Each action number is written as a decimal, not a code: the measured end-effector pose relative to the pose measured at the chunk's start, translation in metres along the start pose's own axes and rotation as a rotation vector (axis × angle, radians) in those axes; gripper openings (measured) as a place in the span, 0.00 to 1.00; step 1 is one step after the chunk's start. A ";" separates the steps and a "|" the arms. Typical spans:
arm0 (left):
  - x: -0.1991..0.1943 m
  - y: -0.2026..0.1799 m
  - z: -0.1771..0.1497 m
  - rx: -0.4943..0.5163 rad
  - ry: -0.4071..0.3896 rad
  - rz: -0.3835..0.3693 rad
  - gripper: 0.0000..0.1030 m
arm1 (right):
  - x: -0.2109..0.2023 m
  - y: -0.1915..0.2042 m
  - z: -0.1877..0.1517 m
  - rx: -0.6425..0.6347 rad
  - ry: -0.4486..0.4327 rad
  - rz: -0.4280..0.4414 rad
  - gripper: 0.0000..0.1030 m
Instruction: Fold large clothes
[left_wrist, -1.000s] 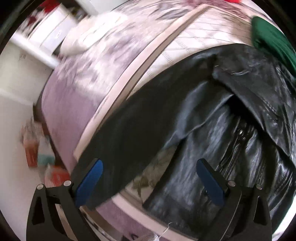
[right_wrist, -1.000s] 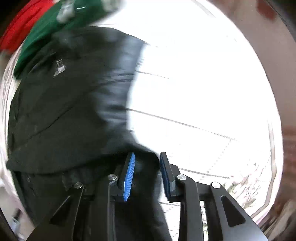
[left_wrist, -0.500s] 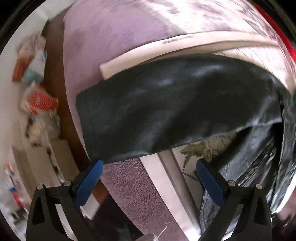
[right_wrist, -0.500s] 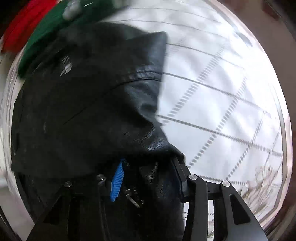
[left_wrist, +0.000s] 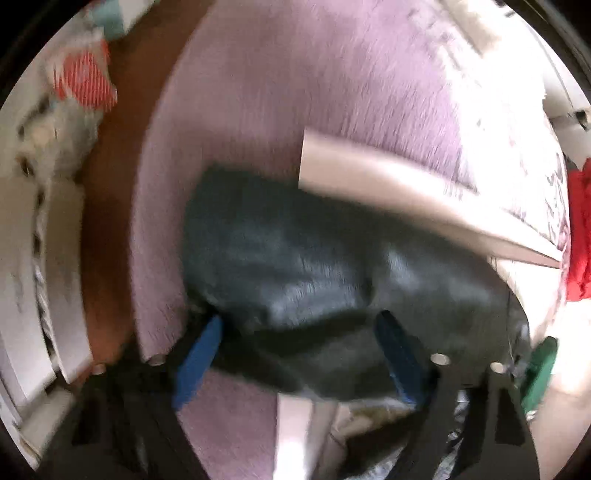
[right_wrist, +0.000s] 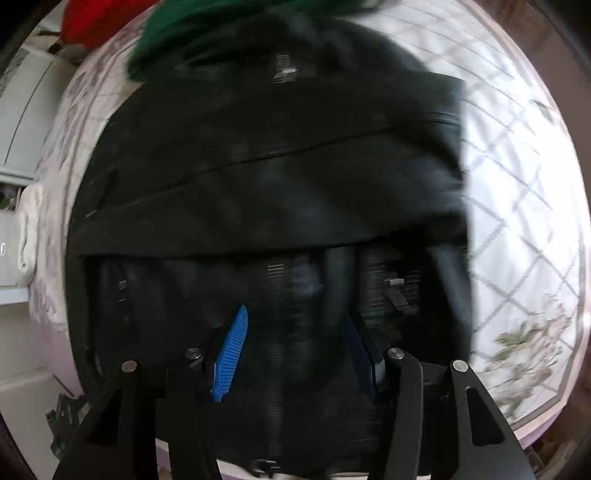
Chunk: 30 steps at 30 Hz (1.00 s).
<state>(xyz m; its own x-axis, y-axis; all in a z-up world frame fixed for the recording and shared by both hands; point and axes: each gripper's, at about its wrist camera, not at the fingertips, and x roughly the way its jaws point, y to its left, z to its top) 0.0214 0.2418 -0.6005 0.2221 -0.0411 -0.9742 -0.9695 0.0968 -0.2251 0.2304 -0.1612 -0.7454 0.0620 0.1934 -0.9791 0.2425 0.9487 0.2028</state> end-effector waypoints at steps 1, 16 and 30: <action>-0.004 -0.003 0.005 0.022 -0.028 0.005 0.78 | 0.002 0.012 -0.008 -0.004 -0.001 0.005 0.54; -0.023 0.043 -0.010 -0.070 0.147 -0.205 0.77 | 0.072 0.145 -0.139 -0.131 0.096 0.078 0.54; -0.047 0.005 0.025 -0.059 -0.245 0.040 0.10 | 0.094 0.260 -0.016 -0.287 0.043 -0.096 0.54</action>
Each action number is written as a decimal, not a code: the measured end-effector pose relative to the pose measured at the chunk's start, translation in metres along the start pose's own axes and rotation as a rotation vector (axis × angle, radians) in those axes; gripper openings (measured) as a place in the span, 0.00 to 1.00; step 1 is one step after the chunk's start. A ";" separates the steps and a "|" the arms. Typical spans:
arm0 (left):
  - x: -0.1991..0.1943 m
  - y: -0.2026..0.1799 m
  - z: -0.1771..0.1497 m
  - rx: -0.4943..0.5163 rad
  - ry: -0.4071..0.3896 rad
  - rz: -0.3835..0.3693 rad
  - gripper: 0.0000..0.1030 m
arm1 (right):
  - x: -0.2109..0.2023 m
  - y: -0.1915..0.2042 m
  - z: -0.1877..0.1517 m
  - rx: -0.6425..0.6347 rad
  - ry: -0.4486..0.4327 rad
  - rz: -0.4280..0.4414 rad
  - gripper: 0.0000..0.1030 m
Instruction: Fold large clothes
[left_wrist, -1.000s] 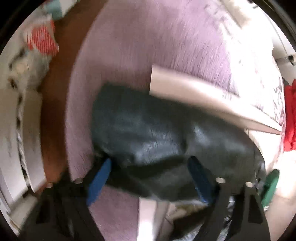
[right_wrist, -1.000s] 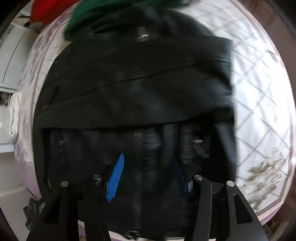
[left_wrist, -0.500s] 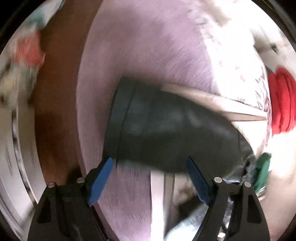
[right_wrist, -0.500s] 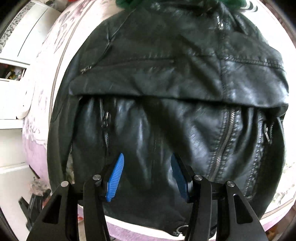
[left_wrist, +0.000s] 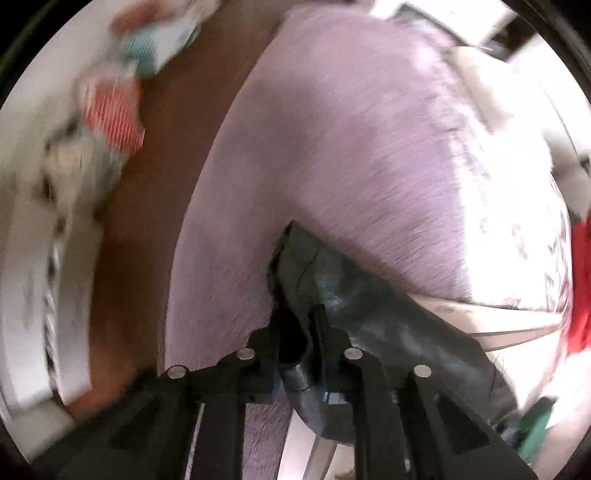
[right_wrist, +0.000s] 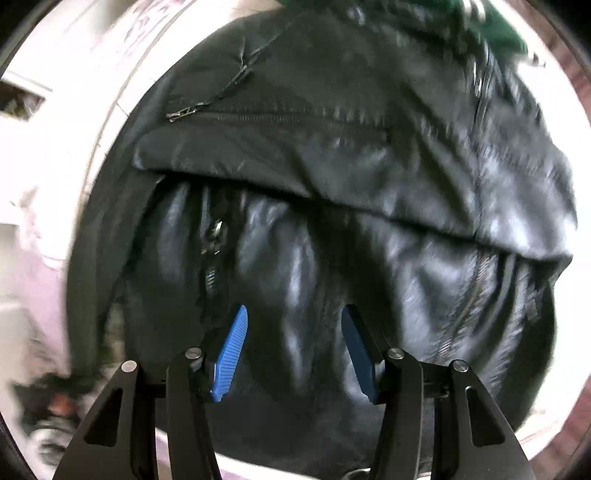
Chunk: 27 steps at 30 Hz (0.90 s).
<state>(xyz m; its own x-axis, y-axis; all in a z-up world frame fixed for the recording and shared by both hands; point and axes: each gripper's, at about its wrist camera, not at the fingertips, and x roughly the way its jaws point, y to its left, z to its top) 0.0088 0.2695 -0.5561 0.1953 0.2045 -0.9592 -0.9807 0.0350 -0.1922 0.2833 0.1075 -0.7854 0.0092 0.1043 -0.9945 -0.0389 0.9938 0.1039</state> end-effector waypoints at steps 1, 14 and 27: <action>-0.012 -0.014 0.005 0.062 -0.047 0.004 0.09 | 0.002 0.011 0.001 -0.018 -0.014 -0.039 0.54; -0.142 -0.180 -0.008 0.691 -0.453 -0.116 0.07 | 0.051 0.118 0.054 -0.170 -0.115 -0.402 0.86; -0.201 -0.304 -0.243 1.247 -0.428 -0.453 0.06 | 0.008 0.031 -0.002 0.154 -0.106 -0.176 0.86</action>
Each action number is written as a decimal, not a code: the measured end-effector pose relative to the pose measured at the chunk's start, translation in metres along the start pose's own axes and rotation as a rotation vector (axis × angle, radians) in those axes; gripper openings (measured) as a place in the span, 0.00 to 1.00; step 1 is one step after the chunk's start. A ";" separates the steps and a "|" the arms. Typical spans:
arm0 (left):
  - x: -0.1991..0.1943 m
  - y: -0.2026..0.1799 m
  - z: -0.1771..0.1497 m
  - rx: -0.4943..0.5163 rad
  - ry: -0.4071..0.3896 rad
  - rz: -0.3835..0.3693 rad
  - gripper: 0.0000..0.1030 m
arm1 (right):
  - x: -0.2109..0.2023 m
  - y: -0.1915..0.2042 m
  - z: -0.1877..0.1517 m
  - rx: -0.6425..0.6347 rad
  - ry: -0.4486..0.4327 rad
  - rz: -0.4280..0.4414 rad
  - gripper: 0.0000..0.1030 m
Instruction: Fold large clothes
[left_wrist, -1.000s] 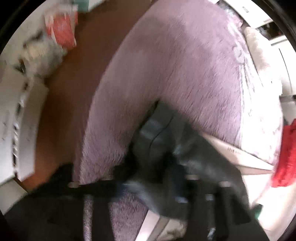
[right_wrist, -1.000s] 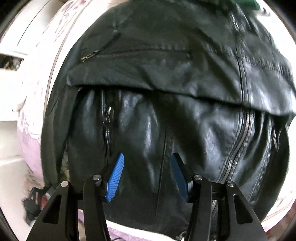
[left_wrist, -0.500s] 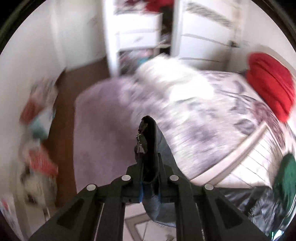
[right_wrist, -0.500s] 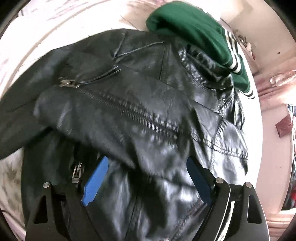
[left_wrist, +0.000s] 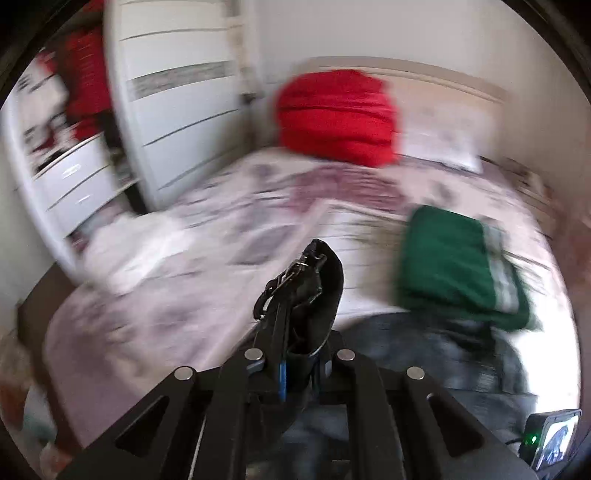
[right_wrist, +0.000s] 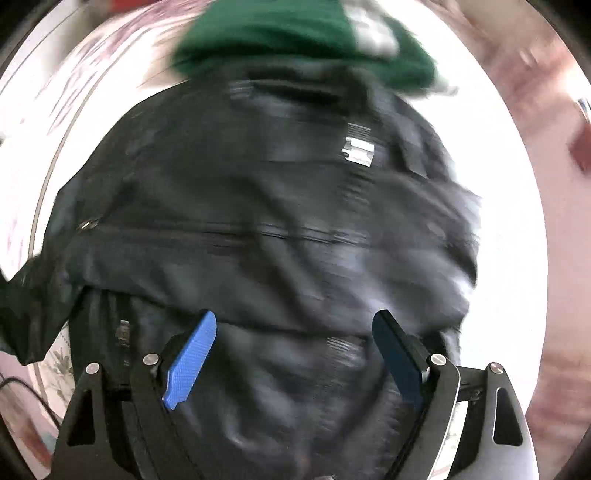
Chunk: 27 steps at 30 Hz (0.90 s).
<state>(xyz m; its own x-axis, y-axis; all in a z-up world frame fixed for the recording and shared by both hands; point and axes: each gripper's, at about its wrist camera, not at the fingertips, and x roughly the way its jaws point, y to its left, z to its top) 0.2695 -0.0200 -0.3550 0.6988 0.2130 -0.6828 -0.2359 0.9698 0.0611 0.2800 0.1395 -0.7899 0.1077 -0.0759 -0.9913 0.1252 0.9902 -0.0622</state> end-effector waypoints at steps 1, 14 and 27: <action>0.000 -0.035 -0.003 0.038 0.003 -0.060 0.06 | -0.001 -0.018 -0.008 0.041 0.003 -0.004 0.86; 0.038 -0.293 -0.110 0.411 0.334 -0.395 0.09 | 0.061 -0.215 -0.099 0.340 0.150 -0.098 0.86; 0.013 -0.160 -0.079 0.086 0.284 -0.335 0.92 | 0.120 -0.282 -0.105 0.562 0.177 0.351 0.86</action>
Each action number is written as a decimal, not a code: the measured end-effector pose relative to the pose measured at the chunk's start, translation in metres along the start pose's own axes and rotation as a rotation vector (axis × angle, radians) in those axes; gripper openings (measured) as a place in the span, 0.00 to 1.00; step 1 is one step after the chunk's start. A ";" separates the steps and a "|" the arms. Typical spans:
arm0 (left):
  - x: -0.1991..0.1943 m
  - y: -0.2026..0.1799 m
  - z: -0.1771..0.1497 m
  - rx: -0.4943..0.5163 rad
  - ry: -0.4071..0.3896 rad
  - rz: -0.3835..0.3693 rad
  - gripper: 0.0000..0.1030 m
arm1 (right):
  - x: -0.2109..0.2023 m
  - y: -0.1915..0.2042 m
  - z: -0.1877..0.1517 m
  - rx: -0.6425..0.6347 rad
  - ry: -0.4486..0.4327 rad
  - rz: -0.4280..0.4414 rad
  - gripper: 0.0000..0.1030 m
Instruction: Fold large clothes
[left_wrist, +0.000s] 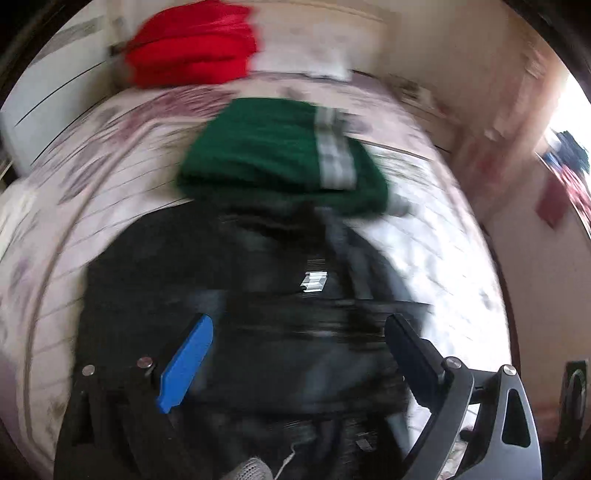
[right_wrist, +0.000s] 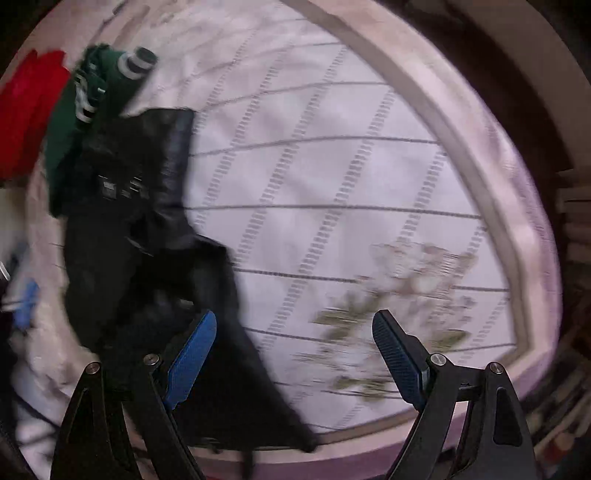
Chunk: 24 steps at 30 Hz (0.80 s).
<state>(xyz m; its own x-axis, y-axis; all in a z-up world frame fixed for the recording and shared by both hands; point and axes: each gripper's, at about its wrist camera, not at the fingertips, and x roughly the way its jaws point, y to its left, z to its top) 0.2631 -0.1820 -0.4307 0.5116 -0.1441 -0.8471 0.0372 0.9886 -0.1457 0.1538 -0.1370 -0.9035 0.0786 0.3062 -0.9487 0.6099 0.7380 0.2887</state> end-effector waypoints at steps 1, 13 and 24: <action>-0.004 0.019 0.000 -0.037 0.007 0.038 0.92 | 0.000 0.014 -0.001 -0.003 -0.011 0.036 0.86; 0.071 0.207 0.003 -0.246 0.227 0.430 0.92 | -0.014 0.210 0.061 -0.263 -0.075 -0.132 0.74; 0.096 0.206 0.008 -0.147 0.265 0.388 1.00 | 0.048 0.226 0.084 -0.242 -0.051 -0.335 0.36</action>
<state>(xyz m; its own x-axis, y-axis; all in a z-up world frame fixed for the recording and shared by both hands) 0.3264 0.0082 -0.5377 0.2268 0.2092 -0.9512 -0.2440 0.9577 0.1524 0.3618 -0.0063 -0.8946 -0.0498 -0.0006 -0.9988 0.4056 0.9138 -0.0208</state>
